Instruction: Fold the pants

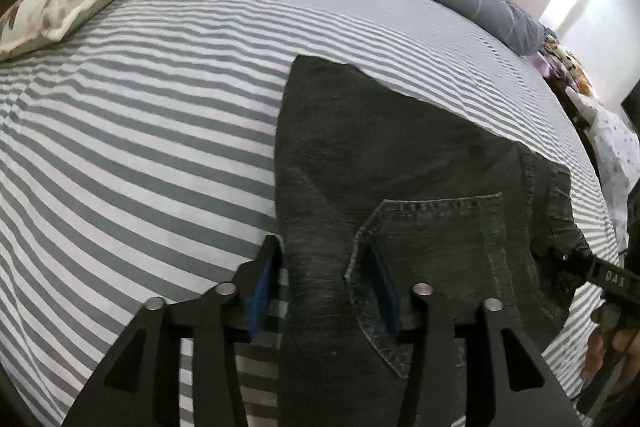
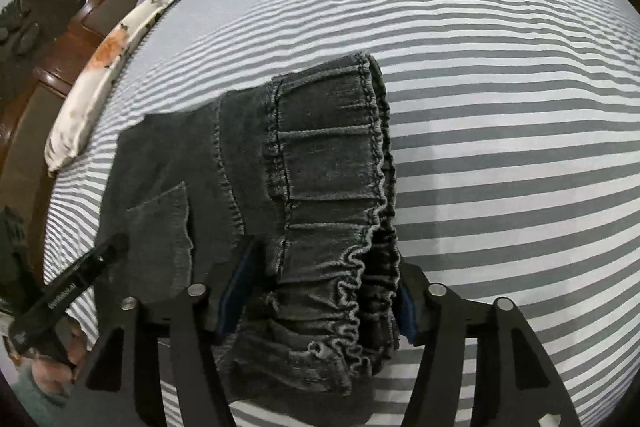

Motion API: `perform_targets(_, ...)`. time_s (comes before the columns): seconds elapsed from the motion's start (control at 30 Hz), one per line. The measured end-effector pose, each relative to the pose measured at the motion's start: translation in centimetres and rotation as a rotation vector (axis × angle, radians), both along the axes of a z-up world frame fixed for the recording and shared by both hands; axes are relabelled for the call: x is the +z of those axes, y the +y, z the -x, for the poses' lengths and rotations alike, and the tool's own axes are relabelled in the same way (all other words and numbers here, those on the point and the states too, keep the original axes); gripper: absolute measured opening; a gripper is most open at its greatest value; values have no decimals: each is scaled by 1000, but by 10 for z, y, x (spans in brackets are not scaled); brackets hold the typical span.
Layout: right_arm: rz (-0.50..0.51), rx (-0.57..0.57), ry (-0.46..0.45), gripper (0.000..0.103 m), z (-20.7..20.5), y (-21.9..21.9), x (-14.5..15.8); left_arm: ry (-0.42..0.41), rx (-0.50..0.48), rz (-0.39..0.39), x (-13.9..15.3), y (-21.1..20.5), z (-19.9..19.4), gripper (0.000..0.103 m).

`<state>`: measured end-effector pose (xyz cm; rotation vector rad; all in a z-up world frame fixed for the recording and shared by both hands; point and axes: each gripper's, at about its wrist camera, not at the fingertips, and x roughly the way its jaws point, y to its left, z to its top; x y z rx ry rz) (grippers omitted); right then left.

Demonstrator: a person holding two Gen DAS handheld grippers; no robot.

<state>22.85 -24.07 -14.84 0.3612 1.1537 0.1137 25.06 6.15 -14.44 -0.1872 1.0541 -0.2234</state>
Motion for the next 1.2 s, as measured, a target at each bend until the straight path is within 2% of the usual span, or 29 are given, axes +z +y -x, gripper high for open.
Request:
perform_targets(0.1,-6,-7,1,59,-1,0,-2,6,8,21,-2,3,-1,52)
perform_targets(0.27,6,-1,-9,65,1,-2,2,-19,1,-20,-1,1,0,56)
perform_targets(0.4,20,27,-65,67,12,-2,23,9,10,14,4,7,6,59)
perform_targets(0.47,44,28,-86,68,18,-2,36,-1,15,-15,9,9,11,60)
perform_targets(0.53,57,24,-121,70,29,-3,51,-27,20,-53,18,6,19,67)
perform_targets(0.7,109,-4,-193,78,60,4,82,-106,25,-127,40,-5,58,80)
perform_targets(0.77,137,-15,-211,89,73,12,92,-134,11,-149,48,-12,74,83)
perform_targets(0.93,162,-35,-255,100,106,31,111,-205,-24,-204,64,-25,115,91)
perform_targets(1.0,167,-41,-275,101,119,37,118,-215,-14,-217,71,-25,130,91)
perform_targets(1.1,196,-47,-308,102,137,46,129,-222,33,-186,83,-18,155,92)
perform_targets(1.2,258,-17,-341,102,152,59,138,-228,66,-222,93,-15,176,93)
